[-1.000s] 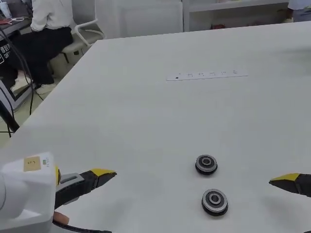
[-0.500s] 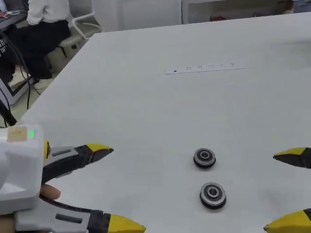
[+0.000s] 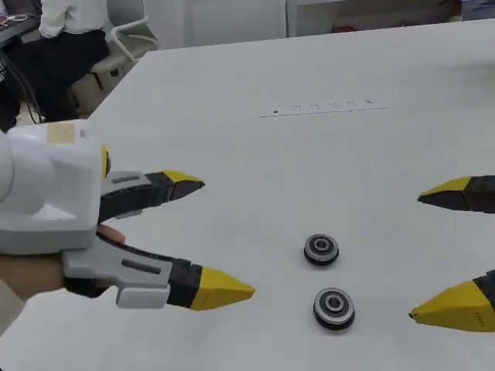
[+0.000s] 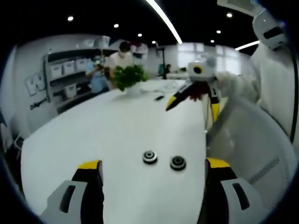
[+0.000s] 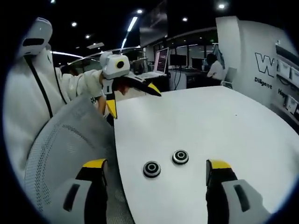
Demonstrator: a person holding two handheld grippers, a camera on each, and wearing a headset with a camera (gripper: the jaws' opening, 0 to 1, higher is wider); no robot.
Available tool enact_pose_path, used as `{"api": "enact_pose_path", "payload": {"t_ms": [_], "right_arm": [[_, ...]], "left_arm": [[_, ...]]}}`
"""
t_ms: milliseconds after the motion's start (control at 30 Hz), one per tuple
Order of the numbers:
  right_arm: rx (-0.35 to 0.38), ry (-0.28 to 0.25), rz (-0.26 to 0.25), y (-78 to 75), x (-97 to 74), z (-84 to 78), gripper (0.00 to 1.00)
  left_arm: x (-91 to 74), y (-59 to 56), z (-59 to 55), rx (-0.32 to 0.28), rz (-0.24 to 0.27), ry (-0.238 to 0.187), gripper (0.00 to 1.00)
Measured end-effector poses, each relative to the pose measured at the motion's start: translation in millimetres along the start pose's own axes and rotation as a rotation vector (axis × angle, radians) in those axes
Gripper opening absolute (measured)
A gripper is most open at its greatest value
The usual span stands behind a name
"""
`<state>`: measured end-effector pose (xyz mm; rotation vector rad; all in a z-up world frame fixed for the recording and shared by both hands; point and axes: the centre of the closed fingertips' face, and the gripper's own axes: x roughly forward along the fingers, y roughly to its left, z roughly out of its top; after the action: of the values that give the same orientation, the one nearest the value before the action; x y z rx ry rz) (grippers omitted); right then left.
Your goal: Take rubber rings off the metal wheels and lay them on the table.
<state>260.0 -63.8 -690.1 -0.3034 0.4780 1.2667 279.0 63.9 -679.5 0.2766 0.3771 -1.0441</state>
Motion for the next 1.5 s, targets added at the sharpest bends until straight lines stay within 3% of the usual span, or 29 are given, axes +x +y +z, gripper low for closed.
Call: {"api": "enact_pose_path", "payload": {"t_ms": [200, 300, 400, 567, 767, 867, 967, 1067, 1167, 1300, 1500], "right_arm": [[-0.033, -0.022, 0.039, 4.9, 6.7, 23.7, 0.82], [-0.057, -0.007, 0.056, 7.6, 11.8, 31.1, 0.80], [-0.081, -0.002, 0.062, 6.5, 17.7, 34.6, 0.79], [-0.096, -0.012, 0.052, 1.1, 30.7, 26.3, 0.71], [-0.079, -0.026, 0.074, 5.8, 41.9, 8.2, 0.63], [-0.083, -0.048, 0.087, 5.8, 43.5, 6.2, 0.58], [-0.031, -0.064, 0.102, 4.8, 47.3, -0.4, 0.57], [0.003, -0.048, 0.133, 8.9, 50.8, -10.8, 0.52], [0.019, -0.030, 0.151, 11.4, 53.8, -19.5, 0.48], [0.039, -0.004, 0.153, 10.4, 58.1, -31.2, 0.45], [0.117, 0.000, 0.142, 4.1, 65.3, -43.3, 0.38]], "left_arm": [[21.2, 1.3, 14.8, 0.047, -0.059, 0.012, 0.90], [35.4, -1.8, 22.6, 0.062, -0.103, 0.012, 0.90], [51.0, -3.2, 21.9, 0.063, -0.120, 0.032, 0.86], [69.4, -21.3, 14.2, 0.055, -0.165, 0.020, 0.84], [81.3, -39.3, -4.9, 0.077, -0.200, 0.016, 0.76], [86.4, -42.4, -13.6, 0.056, -0.207, 0.007, 0.72], [89.8, -42.8, -19.6, 0.023, -0.196, 0.001, 0.70], [91.2, -44.1, -28.2, 0.046, -0.188, 0.016, 0.66], [92.0, -48.5, -36.3, 0.039, -0.213, 0.034, 0.60], [96.0, -52.9, -39.4, 0.004, -0.223, 0.025, 0.56], [100.7, -62.7, -45.6, 0.014, -0.251, 0.038, 0.46]]}}
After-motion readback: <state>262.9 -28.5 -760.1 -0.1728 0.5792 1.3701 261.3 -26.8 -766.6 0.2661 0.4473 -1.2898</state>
